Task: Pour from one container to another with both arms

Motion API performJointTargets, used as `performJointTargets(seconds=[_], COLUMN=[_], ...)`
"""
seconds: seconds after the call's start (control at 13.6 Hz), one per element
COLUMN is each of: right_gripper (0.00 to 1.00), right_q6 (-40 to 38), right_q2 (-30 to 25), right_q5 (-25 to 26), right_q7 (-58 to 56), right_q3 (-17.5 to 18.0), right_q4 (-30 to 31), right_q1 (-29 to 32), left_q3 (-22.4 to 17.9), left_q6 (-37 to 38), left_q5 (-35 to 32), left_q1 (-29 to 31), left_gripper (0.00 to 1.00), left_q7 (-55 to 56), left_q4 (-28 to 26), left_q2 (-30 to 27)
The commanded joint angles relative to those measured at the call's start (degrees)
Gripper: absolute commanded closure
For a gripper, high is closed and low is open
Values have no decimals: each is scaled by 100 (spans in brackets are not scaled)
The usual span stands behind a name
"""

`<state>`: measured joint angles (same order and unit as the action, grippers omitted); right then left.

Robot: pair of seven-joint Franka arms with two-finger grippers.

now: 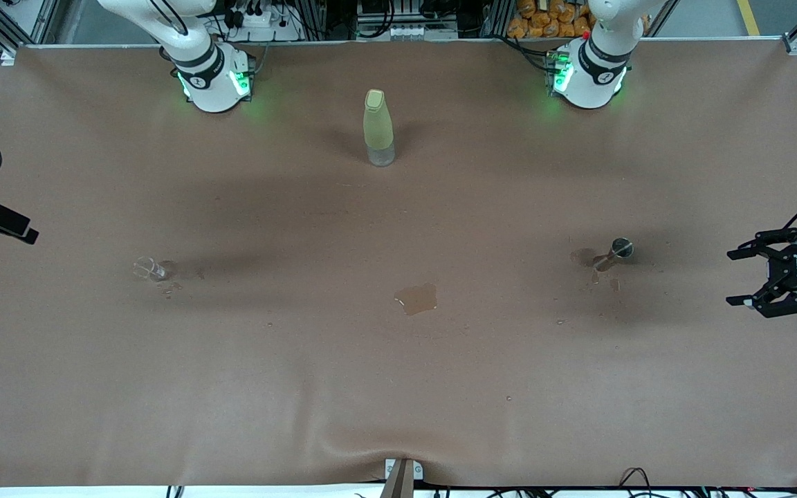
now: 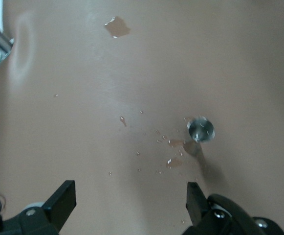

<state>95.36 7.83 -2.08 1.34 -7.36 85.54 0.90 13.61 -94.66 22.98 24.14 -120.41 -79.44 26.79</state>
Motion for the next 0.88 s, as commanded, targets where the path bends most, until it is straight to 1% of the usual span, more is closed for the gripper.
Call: performJointTargets(seconds=[0.0, 0.15, 0.22, 0.44, 0.59, 0.66, 0.81], right_gripper=[0, 0, 0, 0, 0, 0, 0], right_q6=[-105, -105, -122, -114, -122, -131, -341], right_q2=[34, 26, 34, 34, 34, 34, 8], right_q5=[-82, -91, -82, -56, -47, -56, -39], right_q7=[-2, -37, -37, -28, -37, -37, -37], right_q3=[-20, -20, -20, -11, -11, -11, 6], right_q4=[-117, -126, -126, -126, -126, -117, -126], right_q1=[6, 33, 15, -37, -38, -38, -38], left_q3=[10, -33, -25, -25, 10, 10, 1], left_q6=[-26, -131, -245, -351, -641, -667, -676], left_q5=[-171, -232, -398, -627, -1118, -1242, -1410], left_q1=[-216, -453, -559, -630, -691, -796, -823], left_gripper=[0, 0, 0, 0, 0, 0, 0], left_q7=[1375, 2272, 2755, 4003, 5179, 5881, 7131], left_q4=[43, 43, 51, 60, 34, 43, 43], left_q2=[-130, -130, -139, -200, -393, -420, -517])
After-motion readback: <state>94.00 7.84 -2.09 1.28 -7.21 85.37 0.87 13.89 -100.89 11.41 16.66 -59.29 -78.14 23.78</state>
